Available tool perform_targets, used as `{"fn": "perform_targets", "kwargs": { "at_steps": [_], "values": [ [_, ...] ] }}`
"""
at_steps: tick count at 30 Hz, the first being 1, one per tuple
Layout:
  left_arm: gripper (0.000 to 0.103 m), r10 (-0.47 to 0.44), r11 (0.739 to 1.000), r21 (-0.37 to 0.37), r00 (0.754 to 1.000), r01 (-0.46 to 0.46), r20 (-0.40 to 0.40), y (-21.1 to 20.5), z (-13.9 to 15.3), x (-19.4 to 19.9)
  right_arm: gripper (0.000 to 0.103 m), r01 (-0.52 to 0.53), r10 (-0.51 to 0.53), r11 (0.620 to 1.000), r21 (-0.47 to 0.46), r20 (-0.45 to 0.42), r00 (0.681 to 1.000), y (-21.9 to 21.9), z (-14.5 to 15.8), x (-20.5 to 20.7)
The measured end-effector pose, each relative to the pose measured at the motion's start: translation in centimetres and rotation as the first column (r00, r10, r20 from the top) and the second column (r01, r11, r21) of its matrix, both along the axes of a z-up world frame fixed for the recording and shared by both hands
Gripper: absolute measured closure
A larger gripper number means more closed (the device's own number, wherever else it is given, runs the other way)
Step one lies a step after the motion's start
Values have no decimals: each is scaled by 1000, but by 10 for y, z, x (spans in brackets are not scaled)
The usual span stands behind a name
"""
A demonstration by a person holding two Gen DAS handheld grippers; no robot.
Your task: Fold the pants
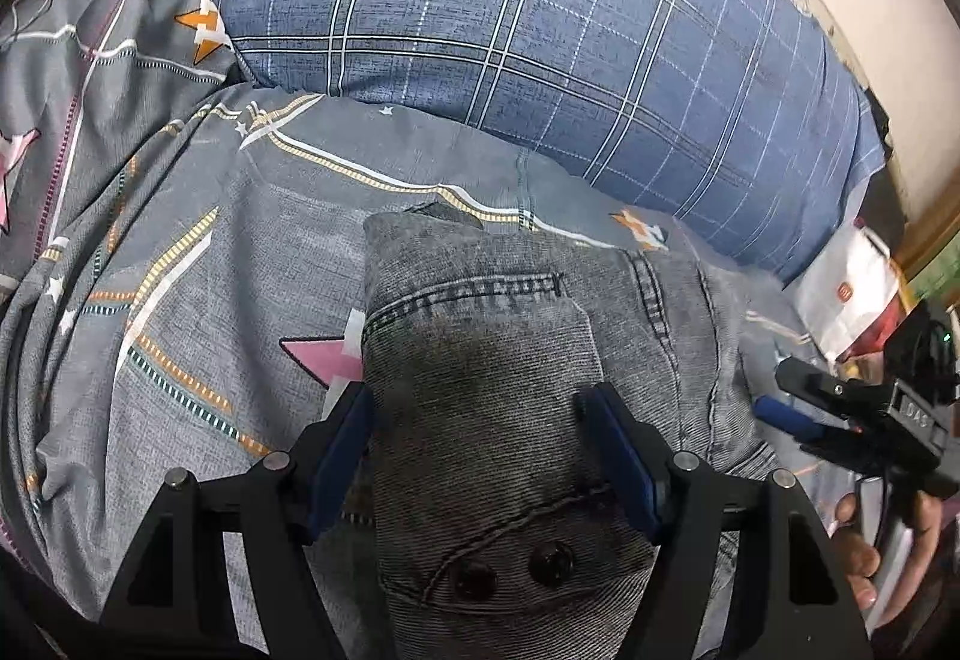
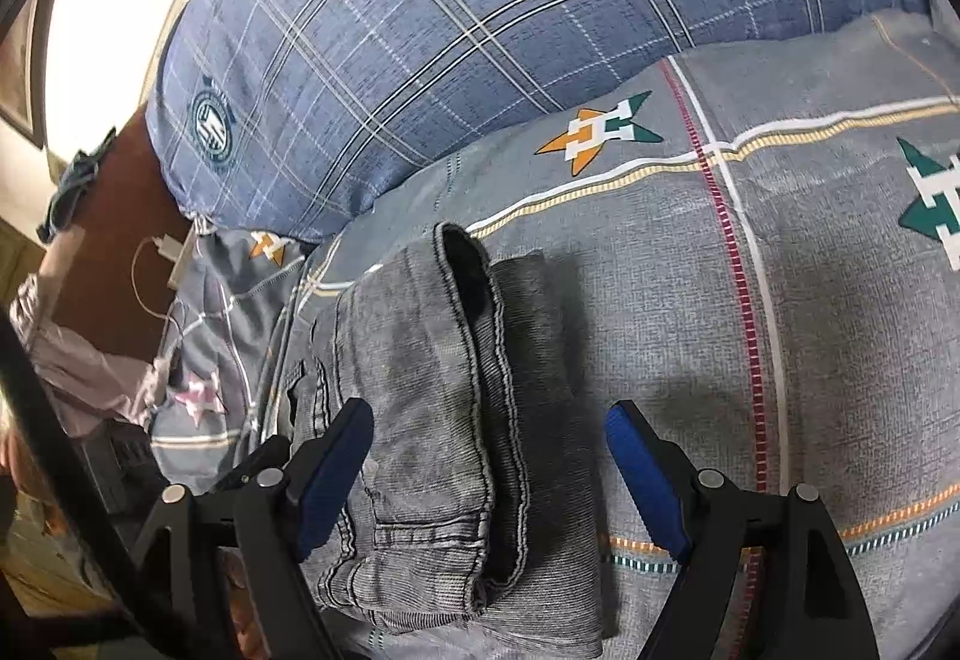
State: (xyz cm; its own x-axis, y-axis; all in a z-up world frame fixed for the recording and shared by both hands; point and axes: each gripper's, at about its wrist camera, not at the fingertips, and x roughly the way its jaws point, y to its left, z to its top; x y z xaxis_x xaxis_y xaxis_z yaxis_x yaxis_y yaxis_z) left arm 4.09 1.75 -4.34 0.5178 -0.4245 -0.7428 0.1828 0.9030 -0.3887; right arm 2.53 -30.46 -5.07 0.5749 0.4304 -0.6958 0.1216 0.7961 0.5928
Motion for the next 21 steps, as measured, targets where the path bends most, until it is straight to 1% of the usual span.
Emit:
{"fn": "perform_targets", "kwargs": {
  "at_steps": [2, 5, 8, 9, 10, 11, 13, 14, 16, 18, 20, 21],
  "values": [
    [29, 6, 1000, -26, 1000, -6, -10, 3, 0, 3, 20, -14, 14, 1000, 25, 2, 1000, 1, -2, 1],
    [29, 8, 998, -69, 999, -11, -41, 6, -3, 11, 20, -31, 31, 999, 28, -22, 999, 6, -8, 5],
    [29, 4, 998, -69, 995, -11, -97, 4, -9, 24, 20, -18, 20, 999, 32, -58, 998, 6, -19, 11],
    [29, -5, 996, -84, 993, -5, -120, 3, -12, 28, 20, -17, 20, 999, 47, -69, 997, 5, -23, 13],
    [29, -12, 995, -98, 991, -1, -134, 3, -14, 30, 20, -23, 30, 996, 84, -84, 996, 4, -29, 16],
    [30, -11, 992, -126, 990, -7, -144, 5, -14, 31, 20, -27, 39, 992, 124, -92, 995, 3, -34, 18],
    [30, -15, 988, -152, 989, -7, -144, 8, -13, 29, 21, -49, 70, 980, 194, -102, 992, 5, -43, 21],
    [30, -18, 987, -158, 989, -5, -147, 9, -14, 29, 21, -53, 76, 980, 191, -115, 990, 6, -46, 22],
    [30, -9, 985, -171, 986, -20, -169, 13, -17, 29, 24, -50, 72, 982, 182, -118, 990, 7, -47, 21],
    [30, -2, 983, -181, 977, -38, -212, 17, -26, 28, 35, -49, 70, 983, 176, -113, 991, 6, -46, 21],
    [30, 0, 980, -191, 968, -49, -249, 17, -34, 29, 38, -55, 76, 982, 180, -111, 991, 5, -47, 22],
    [33, -3, 979, -196, 966, -49, -257, 17, -35, 29, 38, -56, 76, 982, 178, -110, 991, 6, -47, 22]
  ]
}}
